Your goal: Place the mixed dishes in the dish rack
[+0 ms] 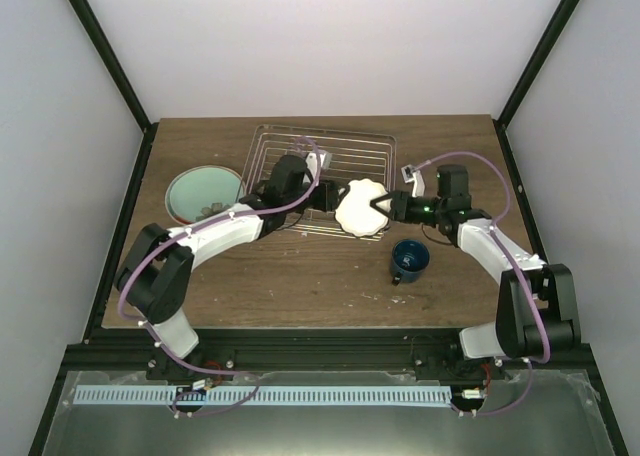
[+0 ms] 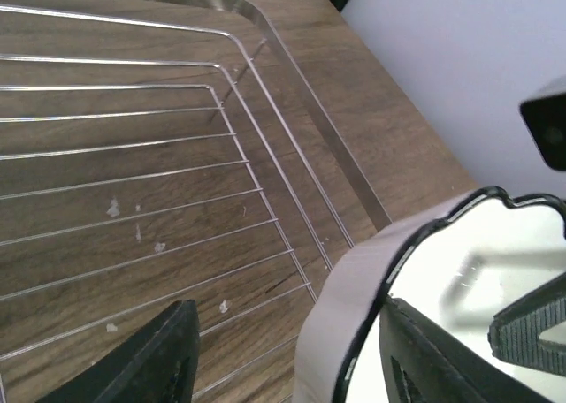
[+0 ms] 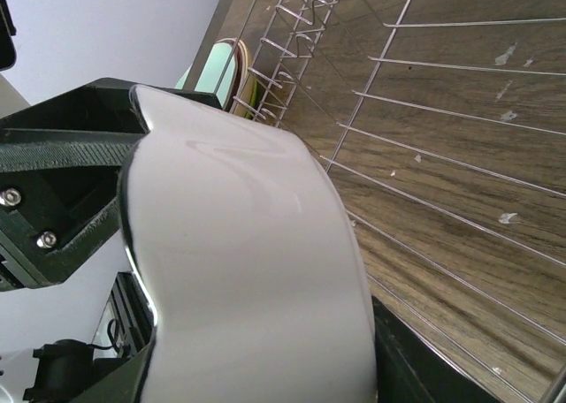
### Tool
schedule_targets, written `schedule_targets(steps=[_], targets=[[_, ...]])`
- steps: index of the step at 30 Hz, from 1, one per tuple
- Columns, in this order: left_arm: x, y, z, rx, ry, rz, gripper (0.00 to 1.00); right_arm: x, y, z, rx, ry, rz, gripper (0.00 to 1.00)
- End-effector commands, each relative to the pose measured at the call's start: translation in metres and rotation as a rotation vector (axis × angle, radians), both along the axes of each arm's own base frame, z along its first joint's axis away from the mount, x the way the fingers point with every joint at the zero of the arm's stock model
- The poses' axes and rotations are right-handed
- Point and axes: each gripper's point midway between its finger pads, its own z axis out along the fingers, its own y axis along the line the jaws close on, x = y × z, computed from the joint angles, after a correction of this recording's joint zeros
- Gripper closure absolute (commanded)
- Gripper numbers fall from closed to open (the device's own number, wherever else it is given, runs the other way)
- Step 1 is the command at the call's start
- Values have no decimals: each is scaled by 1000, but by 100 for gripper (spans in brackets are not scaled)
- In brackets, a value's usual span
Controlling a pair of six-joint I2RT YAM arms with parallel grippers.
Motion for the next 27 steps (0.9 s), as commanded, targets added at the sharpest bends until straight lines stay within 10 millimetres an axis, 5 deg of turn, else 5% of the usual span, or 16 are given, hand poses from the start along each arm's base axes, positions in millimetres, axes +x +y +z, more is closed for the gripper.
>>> schedule_targets(steps=[1,10,17,27], targets=[[1,10,19,-30,-40,22,39,13,5,39,23,-120,26,77],[-12,54,55,-24,-111,125,25,42,3,63,-32,-177,-21,78],[-25,90,78,30,-169,218,22,83,7,76,-270,-261,-141,78],[-40,117,75,74,-180,280,21,123,-4,71,-705,-333,-387,78]])
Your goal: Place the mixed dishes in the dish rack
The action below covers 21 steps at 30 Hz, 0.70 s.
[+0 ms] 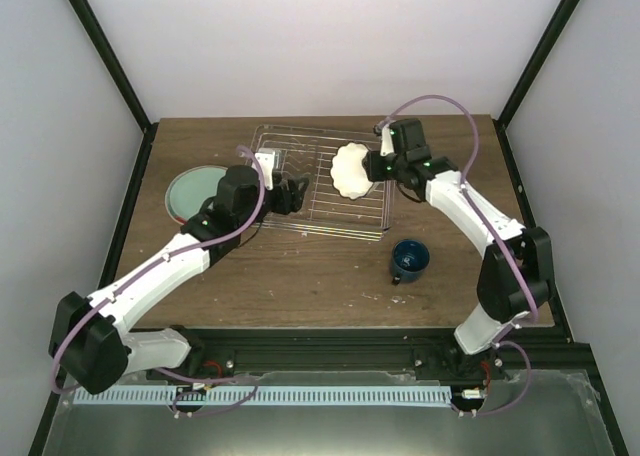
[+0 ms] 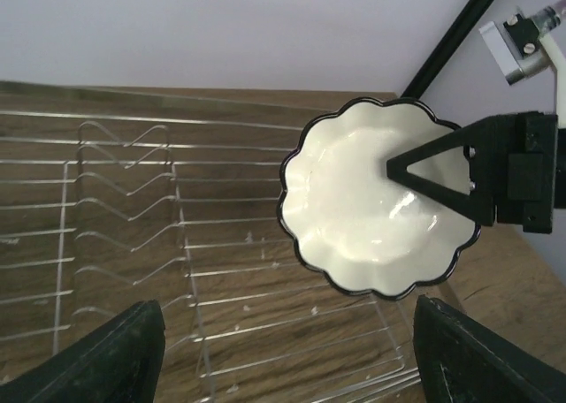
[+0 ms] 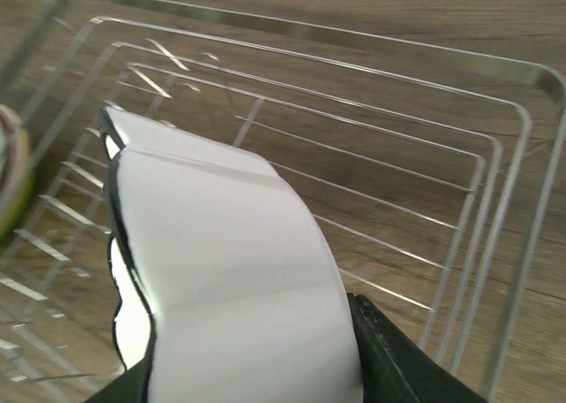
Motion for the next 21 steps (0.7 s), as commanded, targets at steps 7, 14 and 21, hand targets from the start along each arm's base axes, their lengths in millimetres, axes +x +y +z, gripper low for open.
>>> schedule_targets(steps=[7,14,21], targets=[[-13,27,-7,28,-6,62,21,39,-22,25,-438,-169,-272,78],[-19,37,-14,22,-5,75,20,55,-24,26,-698,-235,-389,78],[-21,43,-23,23,2,83,19,71,-35,21,-947,-306,-468,78]])
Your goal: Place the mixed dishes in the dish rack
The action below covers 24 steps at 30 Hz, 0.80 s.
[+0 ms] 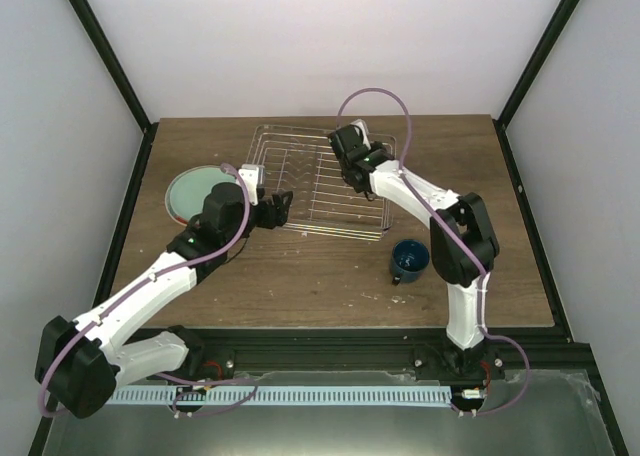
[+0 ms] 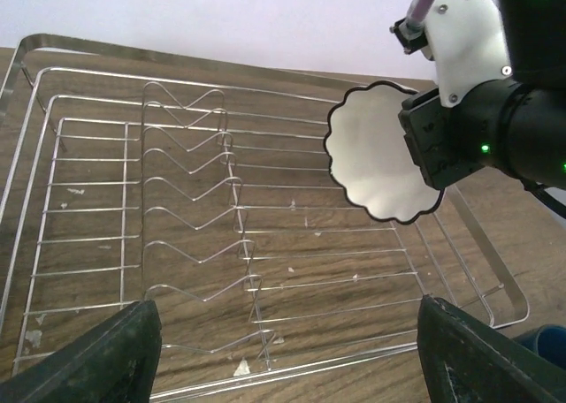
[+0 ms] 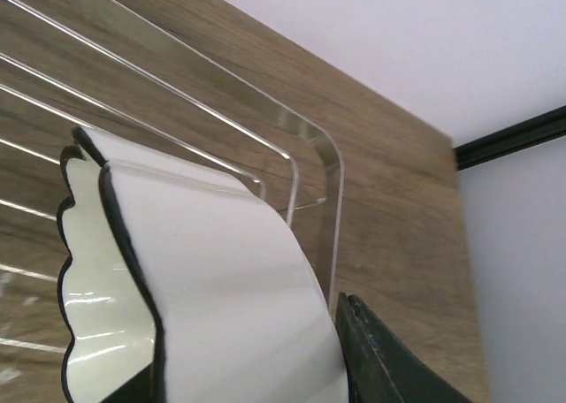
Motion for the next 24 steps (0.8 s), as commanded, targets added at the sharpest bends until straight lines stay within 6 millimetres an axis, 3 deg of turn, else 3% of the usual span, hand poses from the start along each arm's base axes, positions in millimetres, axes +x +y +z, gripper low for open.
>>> schedule_targets(steps=[1,11,16,24], targets=[[-1,4,2,-16,-21,10,19,20,-16,52,-162,-199,-110,78],[-1,4,-4,-20,-14,7,18,33,-18,59,-436,-312,-67,78],[0,6,-4,-22,-17,10,18,36,-13,53,-568,-371,-31,78],[-1,7,-4,-18,-12,12,17,36,5,4,-616,-282,67,77]])
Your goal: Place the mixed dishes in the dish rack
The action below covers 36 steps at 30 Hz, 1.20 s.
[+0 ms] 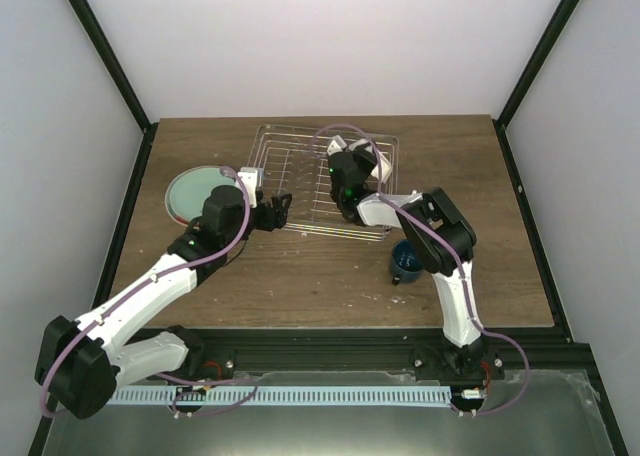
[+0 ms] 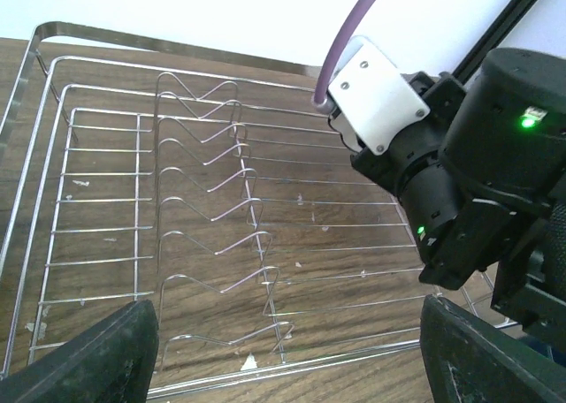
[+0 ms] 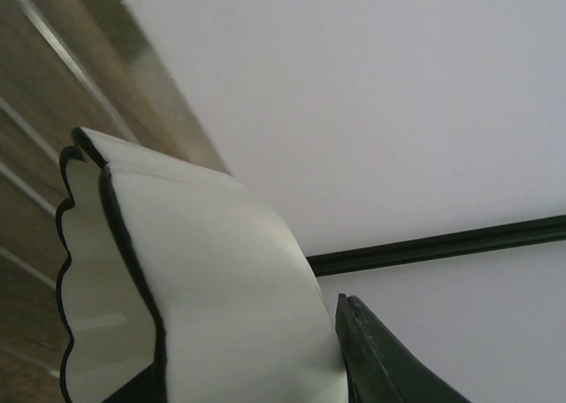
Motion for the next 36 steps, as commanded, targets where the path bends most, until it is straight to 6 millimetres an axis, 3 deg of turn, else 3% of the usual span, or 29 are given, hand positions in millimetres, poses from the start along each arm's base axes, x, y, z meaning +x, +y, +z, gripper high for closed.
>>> schedule_targets(steps=[1,4,17,24,25,36], targets=[[0,2,7,-18,-19,4,17,1,5,12,78,-27,-26,76],[0,2,8,-19,-19,4,17,1,10,-9,209,73,-36,72],[0,0,5,-22,-7,-3,17,-16,13,-63,264,296,-54,48],[0,1,5,-19,-1,-5,17,-24,22,-72,316,352,-21,3],[0,0,5,-18,0,-5,17,-25,24,-72,326,358,-15,0],[0,-2,0,-14,20,-16,17,-42,50,-60,475,459,87,0]])
